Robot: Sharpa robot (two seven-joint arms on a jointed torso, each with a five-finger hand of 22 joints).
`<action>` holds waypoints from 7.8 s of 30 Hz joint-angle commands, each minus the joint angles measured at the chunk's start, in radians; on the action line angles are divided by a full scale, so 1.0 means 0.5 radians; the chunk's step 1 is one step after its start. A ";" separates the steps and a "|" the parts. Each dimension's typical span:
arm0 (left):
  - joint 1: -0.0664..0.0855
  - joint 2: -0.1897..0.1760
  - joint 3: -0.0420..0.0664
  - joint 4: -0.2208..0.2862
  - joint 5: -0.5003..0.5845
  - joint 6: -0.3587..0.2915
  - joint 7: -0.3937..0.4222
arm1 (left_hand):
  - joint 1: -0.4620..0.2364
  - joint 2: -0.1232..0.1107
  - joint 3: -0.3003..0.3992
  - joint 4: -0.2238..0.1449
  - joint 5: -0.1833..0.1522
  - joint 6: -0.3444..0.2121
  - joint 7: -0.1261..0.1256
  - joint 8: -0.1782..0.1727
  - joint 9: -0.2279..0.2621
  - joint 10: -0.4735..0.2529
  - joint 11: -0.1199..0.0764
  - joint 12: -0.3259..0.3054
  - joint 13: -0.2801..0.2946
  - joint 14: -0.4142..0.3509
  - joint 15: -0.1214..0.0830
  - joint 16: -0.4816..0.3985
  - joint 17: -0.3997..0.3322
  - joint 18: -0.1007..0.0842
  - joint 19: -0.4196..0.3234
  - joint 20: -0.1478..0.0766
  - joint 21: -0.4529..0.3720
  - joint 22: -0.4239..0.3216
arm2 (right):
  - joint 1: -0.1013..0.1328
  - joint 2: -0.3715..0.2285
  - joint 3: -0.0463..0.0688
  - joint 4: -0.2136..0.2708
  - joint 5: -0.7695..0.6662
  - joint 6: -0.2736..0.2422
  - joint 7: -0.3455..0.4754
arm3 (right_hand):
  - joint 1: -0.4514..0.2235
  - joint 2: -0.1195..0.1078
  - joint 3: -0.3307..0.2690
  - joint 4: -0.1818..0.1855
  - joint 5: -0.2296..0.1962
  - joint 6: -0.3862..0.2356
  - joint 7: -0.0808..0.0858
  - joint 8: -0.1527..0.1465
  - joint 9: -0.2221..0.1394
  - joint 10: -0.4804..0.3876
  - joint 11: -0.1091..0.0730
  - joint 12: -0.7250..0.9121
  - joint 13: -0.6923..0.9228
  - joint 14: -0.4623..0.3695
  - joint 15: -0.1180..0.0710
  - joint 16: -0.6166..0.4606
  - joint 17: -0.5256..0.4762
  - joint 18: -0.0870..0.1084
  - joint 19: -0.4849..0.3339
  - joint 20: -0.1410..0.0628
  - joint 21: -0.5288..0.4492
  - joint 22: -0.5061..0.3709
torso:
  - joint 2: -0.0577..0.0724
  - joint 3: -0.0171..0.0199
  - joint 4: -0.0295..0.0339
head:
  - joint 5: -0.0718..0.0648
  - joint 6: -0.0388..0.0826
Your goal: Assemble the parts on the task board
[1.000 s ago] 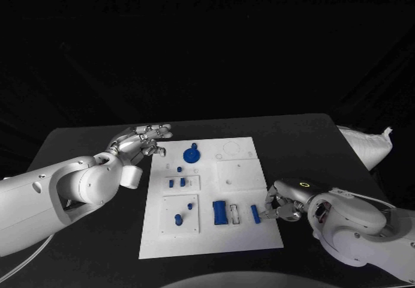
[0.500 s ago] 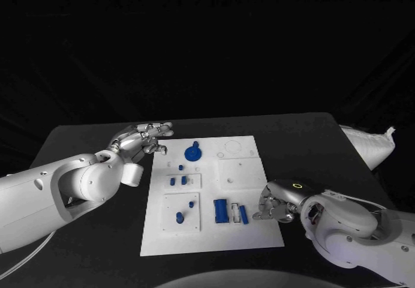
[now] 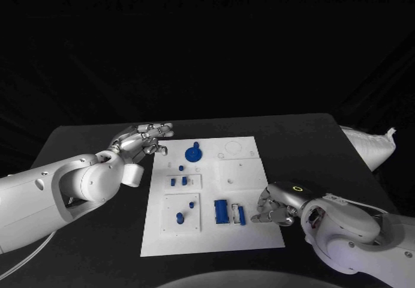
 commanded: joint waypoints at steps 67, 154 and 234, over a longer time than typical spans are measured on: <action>-0.004 -0.003 0.000 0.008 0.007 0.048 -0.004 | -0.009 0.007 -0.007 -0.007 0.005 -0.020 0.000 0.003 -0.001 -0.016 -0.006 0.016 0.004 -0.017 0.004 -0.003 -0.005 0.033 -0.017 0.002 -0.008 -0.003 | -0.004 0.212 0.002 -0.111 0.045 -0.001 -0.030 | 0.168 0.016 0.183 -0.049 -0.116 0.135 -0.067 0.027 0.076 0.067 -0.061 -0.031 -0.017 0.169 -0.054 0.007 0.347 -0.030 0.017 -0.050 -0.001 0.010 | 0.003 0.0023 0.001 | 0.010 -0.146; -0.010 -0.016 0.000 0.021 0.004 0.085 -0.043 | -0.009 0.009 -0.009 -0.007 0.005 -0.026 0.002 0.003 -0.002 -0.026 -0.004 0.022 0.003 -0.025 0.005 -0.009 -0.023 0.033 -0.019 0.003 -0.010 -0.006 | -0.005 0.224 0.005 -0.083 -0.678 0.403 -0.005 | 0.264 -0.169 0.834 -0.084 -0.150 0.135 -0.031 -0.157 0.048 0.042 -0.032 -0.072 -0.017 0.170 -0.027 0.005 0.360 -0.030 0.012 -0.023 -0.016 0.019 | 0.003 0.0015 0.000 | 0.004 -0.101; -0.010 -0.015 0.000 0.029 -0.037 0.116 -0.063 | 0.021 0.019 0.004 -0.026 0.008 -0.031 0.003 0.009 -0.001 -0.041 -0.004 0.039 0.002 -0.039 0.005 -0.014 -0.041 0.034 -0.025 0.003 -0.014 -0.011 | -0.003 0.233 0.021 -0.060 0.432 -0.088 -0.069 | -0.350 -0.263 0.881 0.015 0.474 0.283 -0.063 -0.199 0.121 0.120 -0.057 0.101 0.101 0.192 -0.048 0.075 0.464 -0.057 0.054 -0.044 0.088 0.173 | 0.003 0.0005 0.003 | 0.019 -0.085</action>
